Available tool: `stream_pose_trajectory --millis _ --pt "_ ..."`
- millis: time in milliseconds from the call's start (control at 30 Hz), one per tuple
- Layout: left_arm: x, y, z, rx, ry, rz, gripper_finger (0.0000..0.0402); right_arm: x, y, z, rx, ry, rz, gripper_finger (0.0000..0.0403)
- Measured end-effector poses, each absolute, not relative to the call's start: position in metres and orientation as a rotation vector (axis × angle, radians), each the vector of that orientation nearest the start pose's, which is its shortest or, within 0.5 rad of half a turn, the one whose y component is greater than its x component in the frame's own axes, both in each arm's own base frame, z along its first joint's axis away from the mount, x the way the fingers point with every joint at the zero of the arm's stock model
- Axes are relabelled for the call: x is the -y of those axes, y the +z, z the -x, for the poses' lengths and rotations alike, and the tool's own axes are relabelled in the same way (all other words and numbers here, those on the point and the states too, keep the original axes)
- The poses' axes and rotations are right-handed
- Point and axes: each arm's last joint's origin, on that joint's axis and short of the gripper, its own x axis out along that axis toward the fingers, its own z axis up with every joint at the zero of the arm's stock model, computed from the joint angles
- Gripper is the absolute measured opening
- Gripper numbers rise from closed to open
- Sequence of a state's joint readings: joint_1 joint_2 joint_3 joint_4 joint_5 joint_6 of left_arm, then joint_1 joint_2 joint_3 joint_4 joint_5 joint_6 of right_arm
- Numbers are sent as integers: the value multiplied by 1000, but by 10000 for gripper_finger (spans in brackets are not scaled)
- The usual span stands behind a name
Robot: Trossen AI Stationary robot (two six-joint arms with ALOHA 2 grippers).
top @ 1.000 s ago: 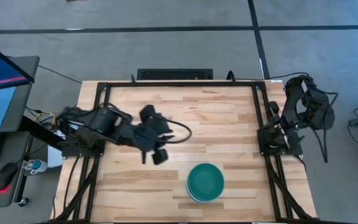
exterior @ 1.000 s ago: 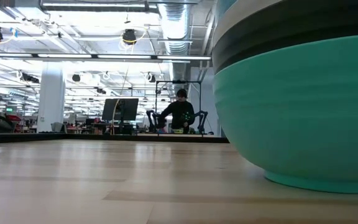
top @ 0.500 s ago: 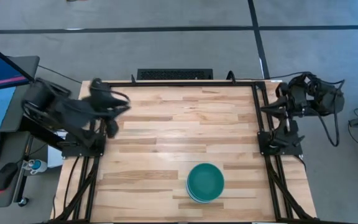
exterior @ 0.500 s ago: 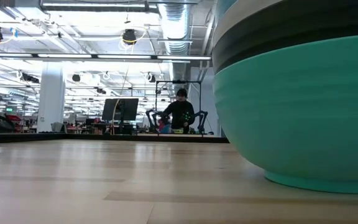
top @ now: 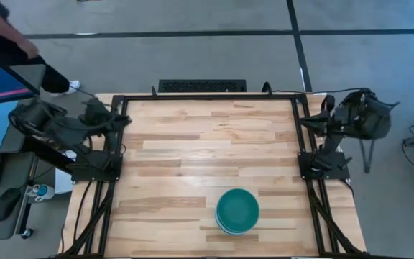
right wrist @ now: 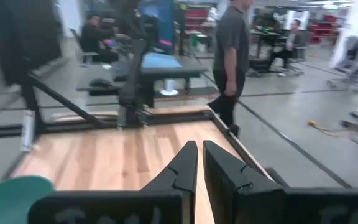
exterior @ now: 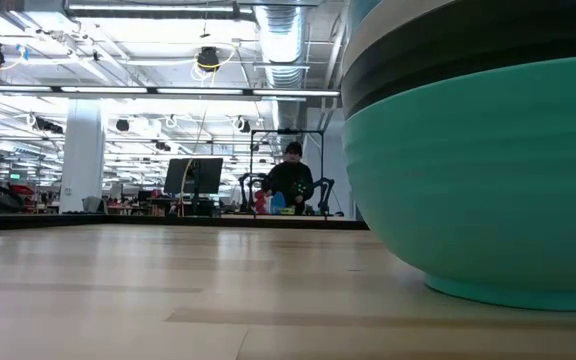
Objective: Nest bowls inside each other
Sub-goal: Return to Home Position
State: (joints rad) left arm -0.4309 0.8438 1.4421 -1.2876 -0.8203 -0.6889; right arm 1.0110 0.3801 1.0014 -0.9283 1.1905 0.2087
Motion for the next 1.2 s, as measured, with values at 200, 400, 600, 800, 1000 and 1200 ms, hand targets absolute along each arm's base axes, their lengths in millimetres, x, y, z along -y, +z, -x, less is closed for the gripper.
stream_pose_trajectory --millis 200,400,600,800,1000,1200 --pt "15 372 -81 -291 469 325 70 -14 331 -43 -176 -276 58 50" --pt "12 328 -73 -184 409 424 70 -23 297 -52 -210 -340 -5 50" --pt "9 306 -67 -142 394 438 70 -28 273 -57 -226 -381 -45 50" --pt "10 288 -71 -182 407 410 70 -31 247 -62 -233 -433 -95 50" --pt "13 265 -77 -239 428 414 70 -35 226 -67 -234 -458 -116 50" --pt "16 246 -81 -278 435 455 70 -35 225 -68 -228 -470 -135 50"
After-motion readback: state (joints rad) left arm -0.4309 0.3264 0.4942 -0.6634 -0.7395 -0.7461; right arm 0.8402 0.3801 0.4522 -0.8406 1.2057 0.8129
